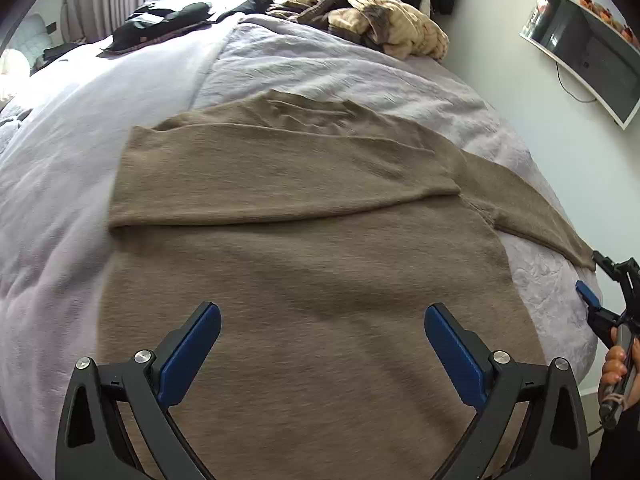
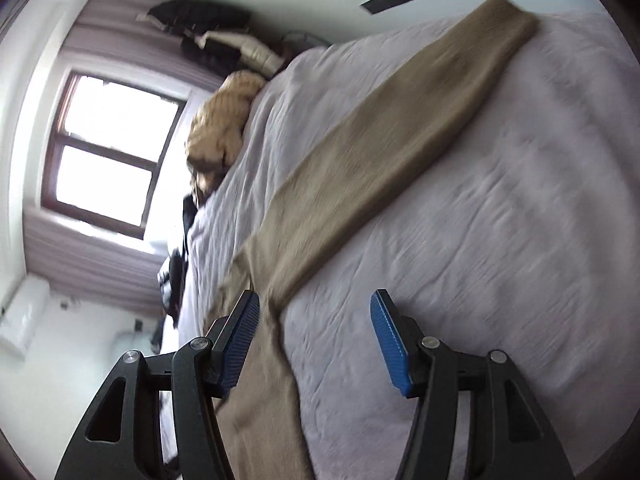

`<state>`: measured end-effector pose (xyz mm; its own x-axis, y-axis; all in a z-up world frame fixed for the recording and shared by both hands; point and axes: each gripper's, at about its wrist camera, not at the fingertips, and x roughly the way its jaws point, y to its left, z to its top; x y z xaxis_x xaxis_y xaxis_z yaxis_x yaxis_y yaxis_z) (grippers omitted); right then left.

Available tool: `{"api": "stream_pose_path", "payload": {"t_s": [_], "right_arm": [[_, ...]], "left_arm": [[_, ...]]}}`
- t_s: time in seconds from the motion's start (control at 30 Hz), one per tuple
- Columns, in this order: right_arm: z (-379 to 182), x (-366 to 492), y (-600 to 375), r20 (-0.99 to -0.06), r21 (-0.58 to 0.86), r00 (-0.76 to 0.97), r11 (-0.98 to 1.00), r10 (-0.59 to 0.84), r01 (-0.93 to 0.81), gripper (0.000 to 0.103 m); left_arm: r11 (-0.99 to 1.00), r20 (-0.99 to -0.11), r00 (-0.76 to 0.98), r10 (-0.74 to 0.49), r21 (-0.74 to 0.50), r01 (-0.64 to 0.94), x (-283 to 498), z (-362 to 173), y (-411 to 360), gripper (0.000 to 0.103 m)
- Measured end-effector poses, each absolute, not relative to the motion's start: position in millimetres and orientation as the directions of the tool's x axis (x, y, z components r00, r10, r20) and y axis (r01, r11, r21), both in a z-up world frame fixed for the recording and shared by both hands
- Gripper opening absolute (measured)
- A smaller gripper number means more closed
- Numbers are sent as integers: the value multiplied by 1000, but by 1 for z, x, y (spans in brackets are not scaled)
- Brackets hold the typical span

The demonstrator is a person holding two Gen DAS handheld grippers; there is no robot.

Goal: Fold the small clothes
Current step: 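Move the right tool to the cuff of the other sleeve, then grasp the sleeve cuff with the right tool and lift it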

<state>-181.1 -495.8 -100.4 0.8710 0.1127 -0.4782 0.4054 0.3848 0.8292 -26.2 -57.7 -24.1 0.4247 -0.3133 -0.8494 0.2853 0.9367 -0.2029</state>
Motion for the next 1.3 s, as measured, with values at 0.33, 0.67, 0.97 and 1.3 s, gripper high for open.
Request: {"api": "stream_pose_path", "payload": {"t_s": [0.33, 0.67, 0.97, 1.3], "right_arm": [[-112, -181, -573, -509, 822, 861, 297, -2, 486, 62], [-123, -155, -605, -462, 853, 886, 262, -18, 451, 62], [-105, -130, -587, -392, 875, 920, 301, -18, 379, 6], [-17, -20, -448, -285, 779, 912, 626, 296, 40, 6]], "left_arm": [[926, -862, 374, -342, -242, 290, -17, -28, -118, 102], [926, -871, 361, -332, -229, 299, 11, -34, -164, 102], [941, -862, 420, -285, -167, 295, 35, -30, -149, 102], [970, -846, 487, -219, -136, 200, 60, -33, -86, 102]]}}
